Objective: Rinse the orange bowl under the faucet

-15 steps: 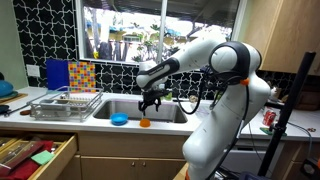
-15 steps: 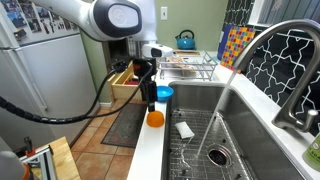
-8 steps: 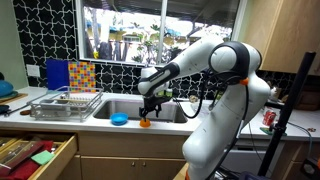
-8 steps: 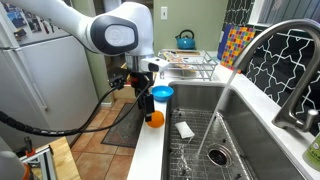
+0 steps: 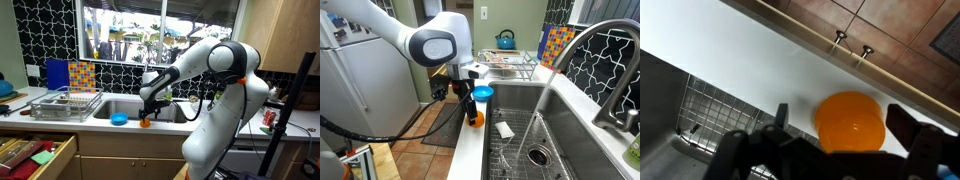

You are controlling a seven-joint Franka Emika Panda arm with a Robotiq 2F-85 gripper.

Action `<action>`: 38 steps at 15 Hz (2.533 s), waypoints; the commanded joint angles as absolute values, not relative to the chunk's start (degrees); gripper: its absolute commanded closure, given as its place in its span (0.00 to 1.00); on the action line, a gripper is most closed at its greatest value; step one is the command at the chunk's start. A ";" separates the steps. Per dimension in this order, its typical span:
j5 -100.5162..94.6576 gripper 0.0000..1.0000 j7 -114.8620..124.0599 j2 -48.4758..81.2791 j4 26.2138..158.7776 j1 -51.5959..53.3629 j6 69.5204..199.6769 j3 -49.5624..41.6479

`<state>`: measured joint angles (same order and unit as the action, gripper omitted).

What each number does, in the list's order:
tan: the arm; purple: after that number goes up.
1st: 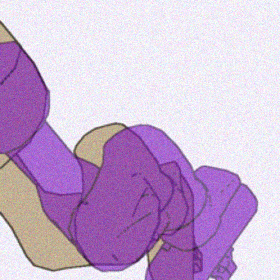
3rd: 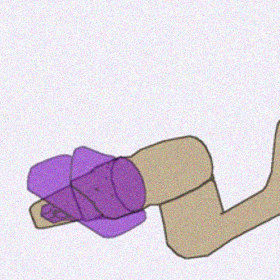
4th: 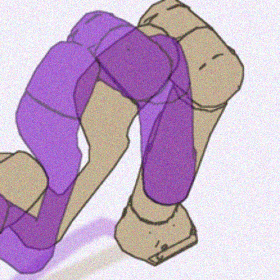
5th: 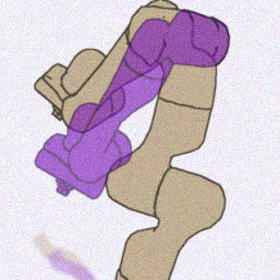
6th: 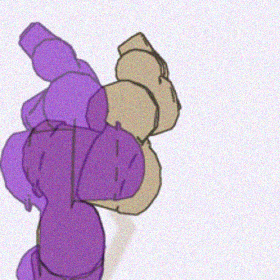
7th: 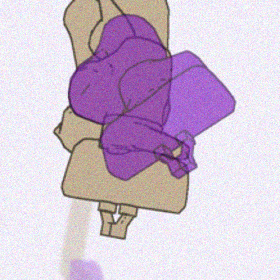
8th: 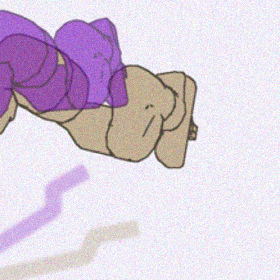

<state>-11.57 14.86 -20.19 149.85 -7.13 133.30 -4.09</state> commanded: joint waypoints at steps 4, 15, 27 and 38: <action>-9.48 0.00 16.66 -17.84 150.57 -7.83 138.32 -3.21; -7.10 0.14 17.39 -14.48 149.45 -7.61 141.81 -2.95; -6.68 0.51 18.91 -12.53 145.39 -8.58 143.58 -3.36; -11.63 0.51 24.18 -7.93 138.17 -12.41 145.29 -3.05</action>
<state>-8.02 19.26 -12.31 141.41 -10.52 143.71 -3.59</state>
